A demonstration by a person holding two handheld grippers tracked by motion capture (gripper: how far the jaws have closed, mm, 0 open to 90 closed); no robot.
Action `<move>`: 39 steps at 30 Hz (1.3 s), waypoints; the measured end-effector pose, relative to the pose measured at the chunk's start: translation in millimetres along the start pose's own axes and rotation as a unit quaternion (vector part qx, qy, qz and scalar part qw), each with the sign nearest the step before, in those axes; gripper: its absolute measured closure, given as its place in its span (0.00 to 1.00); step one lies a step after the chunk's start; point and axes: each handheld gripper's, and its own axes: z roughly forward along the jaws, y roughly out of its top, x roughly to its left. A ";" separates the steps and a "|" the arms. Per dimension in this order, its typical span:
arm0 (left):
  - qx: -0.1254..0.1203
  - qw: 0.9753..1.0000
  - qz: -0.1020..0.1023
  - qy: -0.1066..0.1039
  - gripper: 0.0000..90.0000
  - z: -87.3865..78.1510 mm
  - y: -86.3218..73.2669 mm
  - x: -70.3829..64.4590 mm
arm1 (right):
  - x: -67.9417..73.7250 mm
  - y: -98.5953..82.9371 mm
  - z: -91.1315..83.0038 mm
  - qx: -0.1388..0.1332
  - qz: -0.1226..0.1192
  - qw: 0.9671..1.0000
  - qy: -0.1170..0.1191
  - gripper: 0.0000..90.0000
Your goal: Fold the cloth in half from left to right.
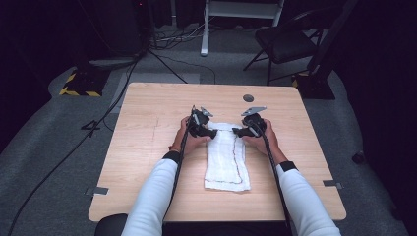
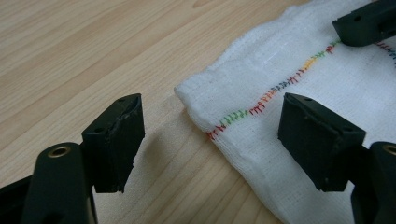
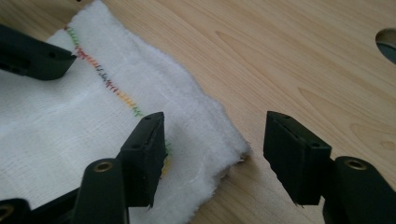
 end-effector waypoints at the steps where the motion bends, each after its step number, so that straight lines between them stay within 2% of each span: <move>1: 0.000 1.000 -0.001 -0.002 0.25 1.3 0.0 0.3 | -1.6 -0.3 1.4 0.002 0.002 1.000 0.000 0.42; 3: 0.003 1.000 -0.002 -0.006 0.24 4.0 -0.2 0.6 | -3.5 -0.9 4.1 0.003 0.007 1.000 0.005 0.40; 6: 0.000 1.000 -0.018 -0.021 0.24 5.9 -1.7 4.4 | -7.1 -2.4 5.8 0.002 0.021 1.000 0.018 0.40; 9: -0.005 1.000 -0.013 -0.027 0.24 6.7 -2.5 5.5 | -11.0 -3.6 6.9 0.003 0.038 0.999 0.035 0.42; 13: 0.000 0.999 -0.003 -0.034 0.27 6.1 -1.4 5.9 | -10.0 -3.3 5.7 0.002 0.030 0.998 0.052 0.55; 15: -0.001 0.999 0.004 -0.050 0.35 5.1 -0.7 4.7 | -8.5 -2.6 5.2 0.003 0.027 0.998 0.059 0.62; 21: 0.011 0.997 0.024 -0.078 0.63 2.5 3.3 1.6 | -5.9 -0.6 4.7 0.008 0.022 0.996 0.084 0.84; 23: 0.014 0.996 0.029 -0.086 0.74 2.5 4.6 0.3 | -4.1 0.5 4.4 0.010 0.013 0.997 0.080 0.86; 26: 0.019 0.995 0.035 -0.093 0.82 2.3 6.2 -0.5 | -0.6 2.5 3.8 0.015 0.001 0.997 0.071 0.88; 34: 0.020 0.996 0.043 -0.075 0.88 1.6 8.9 -3.5 | 5.8 4.7 1.0 0.014 -0.020 0.999 0.048 0.91; 39: 0.015 0.997 0.048 -0.056 0.88 1.1 12.3 -4.1 | 6.2 8.0 -3.0 -0.002 -0.031 0.999 0.033 0.91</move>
